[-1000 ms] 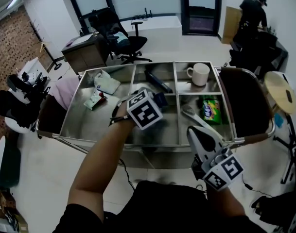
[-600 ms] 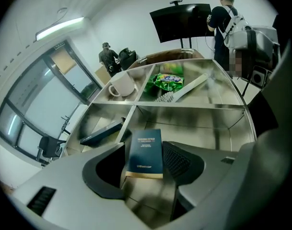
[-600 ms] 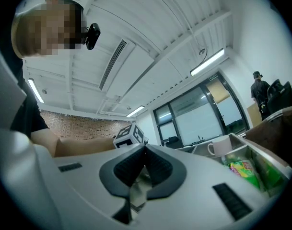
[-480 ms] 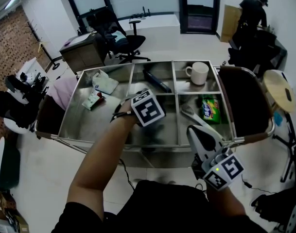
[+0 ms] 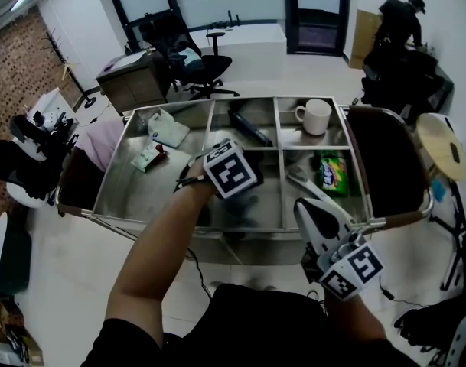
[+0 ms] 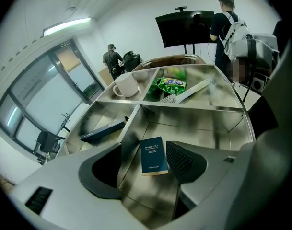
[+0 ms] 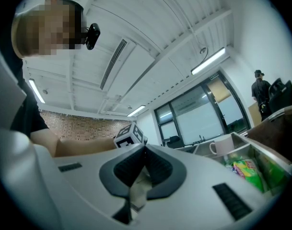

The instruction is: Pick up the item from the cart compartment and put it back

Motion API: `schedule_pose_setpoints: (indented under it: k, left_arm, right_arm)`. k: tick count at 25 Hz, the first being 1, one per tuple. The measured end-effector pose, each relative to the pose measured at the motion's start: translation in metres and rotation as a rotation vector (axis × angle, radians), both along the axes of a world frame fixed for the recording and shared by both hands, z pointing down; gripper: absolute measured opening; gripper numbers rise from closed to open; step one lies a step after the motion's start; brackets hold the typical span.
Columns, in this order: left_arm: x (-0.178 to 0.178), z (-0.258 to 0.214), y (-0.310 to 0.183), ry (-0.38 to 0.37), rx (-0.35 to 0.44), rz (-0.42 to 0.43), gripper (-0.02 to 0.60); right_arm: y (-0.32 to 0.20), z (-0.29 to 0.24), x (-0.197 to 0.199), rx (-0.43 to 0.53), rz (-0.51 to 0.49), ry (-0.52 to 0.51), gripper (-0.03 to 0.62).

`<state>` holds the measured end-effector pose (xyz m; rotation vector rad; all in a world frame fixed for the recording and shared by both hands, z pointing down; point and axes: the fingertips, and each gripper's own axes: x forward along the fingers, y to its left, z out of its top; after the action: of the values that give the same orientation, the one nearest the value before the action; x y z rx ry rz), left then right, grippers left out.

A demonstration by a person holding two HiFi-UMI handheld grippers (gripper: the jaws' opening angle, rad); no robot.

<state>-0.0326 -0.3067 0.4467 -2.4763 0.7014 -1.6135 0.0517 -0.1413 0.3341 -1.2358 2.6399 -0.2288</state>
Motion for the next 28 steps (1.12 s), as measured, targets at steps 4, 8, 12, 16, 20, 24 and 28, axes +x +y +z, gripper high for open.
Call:
schedule_pose_setpoints:
  k: [4,8,12,16,20,24,28]
  left_arm:
    - [0.004,-0.012,-0.003,0.127,0.015,-0.063,0.002]
    - [-0.003,-0.019,-0.001,0.218,0.02,-0.13,0.0]
    - [-0.004,-0.039,0.0,0.348,0.045,-0.171,0.0]
    - [-0.004,-0.065,0.004,0.492,0.081,-0.192,0.0]
    - [-0.007,-0.093,0.014,0.609,0.118,-0.193,0.0]
    - [-0.014,-0.115,0.03,0.712,0.179,-0.197,0.0]
    - [-0.026,-0.118,0.041,0.764,0.19,-0.218,0.0]
  right_arm:
    - [-0.001,-0.001,0.0,0.003,0.001,-0.004,0.015]
    - [-0.001,-0.001,-0.001,0.002,-0.003,-0.004,0.015]
    - [-0.001,-0.003,-0.003,0.01,-0.004,-0.003,0.015]
    - [-0.001,-0.002,-0.005,0.003,-0.013,-0.004,0.016]
    - [-0.003,-0.005,-0.007,0.016,-0.008,-0.004,0.015]
    - [-0.003,-0.004,-0.009,0.021,-0.011,0.001,0.015]
    - [-0.004,-0.004,-0.014,0.028,-0.015,0.008,0.015]
